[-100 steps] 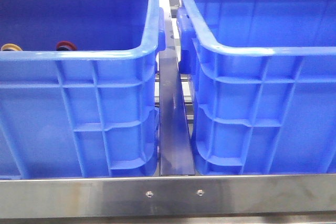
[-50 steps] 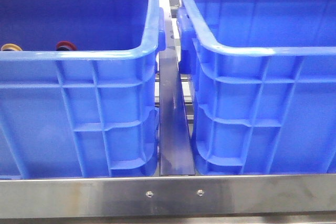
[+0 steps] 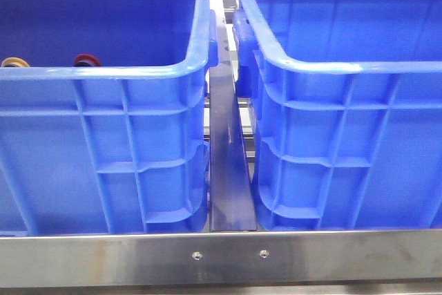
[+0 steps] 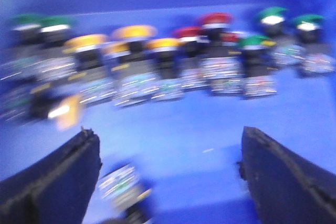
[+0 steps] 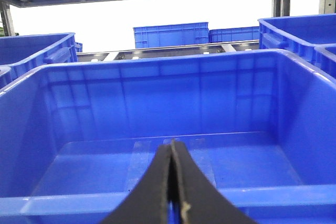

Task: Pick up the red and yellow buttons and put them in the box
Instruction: 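Grasp the red-capped button's body with the left gripper and lift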

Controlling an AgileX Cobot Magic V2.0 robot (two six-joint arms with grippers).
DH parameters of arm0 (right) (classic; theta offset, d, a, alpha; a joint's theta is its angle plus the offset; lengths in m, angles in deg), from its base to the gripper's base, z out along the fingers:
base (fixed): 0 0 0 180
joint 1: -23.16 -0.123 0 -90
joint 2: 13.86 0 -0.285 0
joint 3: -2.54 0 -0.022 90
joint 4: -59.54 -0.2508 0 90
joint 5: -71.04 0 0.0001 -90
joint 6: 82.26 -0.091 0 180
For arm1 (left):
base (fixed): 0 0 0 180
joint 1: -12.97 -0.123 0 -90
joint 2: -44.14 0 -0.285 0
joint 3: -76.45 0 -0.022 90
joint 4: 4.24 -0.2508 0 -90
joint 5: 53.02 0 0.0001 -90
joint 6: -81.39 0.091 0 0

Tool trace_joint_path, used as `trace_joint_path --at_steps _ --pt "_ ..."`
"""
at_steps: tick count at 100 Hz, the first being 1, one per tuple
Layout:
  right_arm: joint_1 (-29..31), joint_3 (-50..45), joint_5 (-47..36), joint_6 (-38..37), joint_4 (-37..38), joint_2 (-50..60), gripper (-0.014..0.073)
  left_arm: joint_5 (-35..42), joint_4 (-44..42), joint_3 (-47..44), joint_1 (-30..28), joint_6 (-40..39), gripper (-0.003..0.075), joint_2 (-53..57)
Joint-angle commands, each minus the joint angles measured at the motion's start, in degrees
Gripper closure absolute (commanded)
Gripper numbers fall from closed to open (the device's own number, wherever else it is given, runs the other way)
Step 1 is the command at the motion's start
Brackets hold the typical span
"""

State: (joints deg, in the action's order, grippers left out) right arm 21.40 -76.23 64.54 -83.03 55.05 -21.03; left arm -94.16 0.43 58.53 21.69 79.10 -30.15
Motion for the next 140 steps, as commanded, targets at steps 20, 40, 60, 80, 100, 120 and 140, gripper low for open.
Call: trace_joint_path --at_steps 20,40,60,80,100,120,140 --pt "0.34 1.11 -4.84 0.20 0.42 1.41 0.0662 4.07 0.73 11.60 5.47 0.03 0.0194 -15.50" --pt "0.34 1.11 -4.84 0.20 0.42 1.41 0.0662 4.07 0.73 17.22 5.47 0.03 0.0194 -24.21" --pt "0.34 1.11 -4.84 0.20 0.42 1.41 0.0662 4.25 0.73 20.38 5.47 0.03 0.0194 -29.01" --pt "0.34 1.11 -4.84 0.20 0.42 1.41 0.0662 4.51 0.38 22.16 5.47 0.03 0.0194 -33.01" --pt "0.34 1.11 -4.84 0.20 0.42 1.41 0.0662 4.41 0.26 22.29 5.47 0.03 0.0197 -35.52" --pt "0.34 1.11 -4.84 0.20 0.42 1.41 0.0662 3.17 0.26 22.29 5.47 0.03 0.0377 -36.02" --pt "0.34 1.11 -4.84 0.20 0.42 1.41 0.0662 1.81 0.26 22.52 5.47 0.14 0.0712 -34.13"
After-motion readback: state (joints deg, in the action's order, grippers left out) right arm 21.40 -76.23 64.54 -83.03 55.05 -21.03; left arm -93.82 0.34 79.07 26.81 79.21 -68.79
